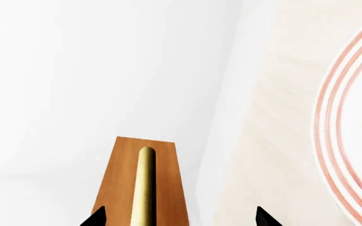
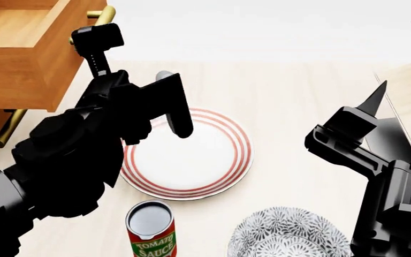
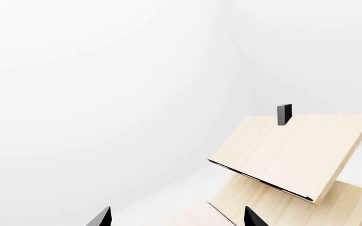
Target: Close the top drawer of the cabinet.
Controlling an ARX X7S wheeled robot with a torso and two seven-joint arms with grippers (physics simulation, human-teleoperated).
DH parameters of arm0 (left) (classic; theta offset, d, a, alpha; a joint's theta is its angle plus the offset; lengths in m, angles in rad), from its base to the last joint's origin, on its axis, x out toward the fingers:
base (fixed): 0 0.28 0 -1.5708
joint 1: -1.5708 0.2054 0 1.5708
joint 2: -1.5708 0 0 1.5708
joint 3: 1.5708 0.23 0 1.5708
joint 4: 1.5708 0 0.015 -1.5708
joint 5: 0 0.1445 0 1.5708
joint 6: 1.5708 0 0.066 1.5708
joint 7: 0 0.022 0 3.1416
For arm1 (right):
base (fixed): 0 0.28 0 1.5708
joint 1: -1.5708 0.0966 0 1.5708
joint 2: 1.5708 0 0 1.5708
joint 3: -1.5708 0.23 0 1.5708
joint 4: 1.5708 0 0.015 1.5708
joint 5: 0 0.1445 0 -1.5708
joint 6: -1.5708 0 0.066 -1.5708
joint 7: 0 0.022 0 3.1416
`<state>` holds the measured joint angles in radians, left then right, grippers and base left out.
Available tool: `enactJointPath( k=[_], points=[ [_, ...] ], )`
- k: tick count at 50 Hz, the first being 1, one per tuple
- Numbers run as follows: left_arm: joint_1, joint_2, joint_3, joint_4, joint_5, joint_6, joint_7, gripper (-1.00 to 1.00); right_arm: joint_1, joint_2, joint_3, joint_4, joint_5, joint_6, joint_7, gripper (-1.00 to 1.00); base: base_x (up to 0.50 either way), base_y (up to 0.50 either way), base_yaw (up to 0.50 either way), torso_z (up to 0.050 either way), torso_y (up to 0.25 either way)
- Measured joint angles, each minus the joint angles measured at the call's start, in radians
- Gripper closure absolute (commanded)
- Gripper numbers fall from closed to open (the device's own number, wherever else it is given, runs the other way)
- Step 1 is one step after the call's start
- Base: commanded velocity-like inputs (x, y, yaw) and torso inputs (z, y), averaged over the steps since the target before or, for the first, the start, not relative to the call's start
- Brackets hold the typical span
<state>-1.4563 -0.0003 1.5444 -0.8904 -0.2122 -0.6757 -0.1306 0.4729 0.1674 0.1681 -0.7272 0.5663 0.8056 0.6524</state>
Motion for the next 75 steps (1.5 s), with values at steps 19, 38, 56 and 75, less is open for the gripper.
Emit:
enactJointPath(
  k=[19, 38, 56, 75],
  points=[
    [-0.041, 0.000, -0.017, -0.110, -0.179, -0.114, -0.069, -1.00, 0.004, 0.010, 0.001, -0.022, 0.022, 0.006, 0.023, -1.00, 0.00, 0.00, 0.00, 0.000, 0.000],
    [-0.060, 0.000, -0.030, -0.218, -0.179, -0.157, -0.043, -1.00, 0.014, 0.020, 0.046, -0.109, 0.095, 0.054, 0.079, -1.00, 0.00, 0.00, 0.00, 0.000, 0.000],
    [-0.105, 0.000, -0.042, -0.351, -0.039, -0.100, 0.043, -1.00, 0.007, 0.043, 0.066, -0.146, 0.138, 0.069, 0.097, -1.00, 0.00, 0.00, 0.00, 0.000, 0.000],
    [-0.129, -0.025, -0.162, -0.395, 0.144, -0.146, 0.133, -1.00, -0.001, 0.065, 0.071, -0.180, 0.183, 0.093, 0.121, -1.00, 0.00, 0.00, 0.00, 0.000, 0.001]
  ],
)
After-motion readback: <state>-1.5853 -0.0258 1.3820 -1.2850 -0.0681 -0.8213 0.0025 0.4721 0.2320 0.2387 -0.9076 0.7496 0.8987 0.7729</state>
